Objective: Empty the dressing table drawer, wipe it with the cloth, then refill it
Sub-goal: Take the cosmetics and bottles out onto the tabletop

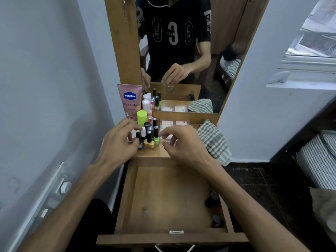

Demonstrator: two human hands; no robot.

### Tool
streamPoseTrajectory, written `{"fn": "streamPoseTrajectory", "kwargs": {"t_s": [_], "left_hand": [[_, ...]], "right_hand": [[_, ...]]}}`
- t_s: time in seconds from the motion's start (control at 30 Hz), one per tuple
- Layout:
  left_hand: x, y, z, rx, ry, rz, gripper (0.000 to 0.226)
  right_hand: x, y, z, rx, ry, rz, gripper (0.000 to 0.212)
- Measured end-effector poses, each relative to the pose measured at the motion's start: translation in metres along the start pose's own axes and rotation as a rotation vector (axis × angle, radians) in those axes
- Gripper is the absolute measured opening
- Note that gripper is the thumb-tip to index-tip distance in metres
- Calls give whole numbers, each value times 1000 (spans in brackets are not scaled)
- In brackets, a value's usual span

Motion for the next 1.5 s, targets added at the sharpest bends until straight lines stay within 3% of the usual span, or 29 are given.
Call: {"fn": "streamPoseTrajectory", "kwargs": {"t_s": [0.17, 0.33, 0.47, 0.6, 0.8, 1.13, 1.3, 1.5], "left_hand": [[30, -12, -45, 81, -88, -55, 12], [71, -76, -93, 142, -140, 215, 7], [98, -130, -123, 131, -149, 426, 25], [109, -163, -140, 136, -131, 496, 42], [113, -189, -154, 125, -87, 522, 44], [113, -172, -138, 166, -47, 491, 27], [113, -150, -114, 179, -2, 479, 24], [101, -109, -84, 164, 36, 403, 24]], "right_hand": [[53, 23, -40, 23, -147, 148, 13], [102, 28, -79, 152, -279, 331, 15], [132, 25, -98, 279, -323, 458, 25], [151, 24, -105, 321, -334, 514, 36], [155, 35, -115, 333, -357, 414, 26], [167, 26, -102, 293, -321, 558, 20], [166, 23, -105, 350, -316, 561, 30], [178, 5, -97, 349, -290, 714, 38]]}}
Point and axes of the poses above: each hand's wrist, its own x-axis away from the middle knuckle, its own y-axis out of the back of the hand, z = x × y, the point moved 8 cm from there along -x, towards the middle knuckle, and after that the axes turned 4 degrees about -z, right-handed, at the moved point
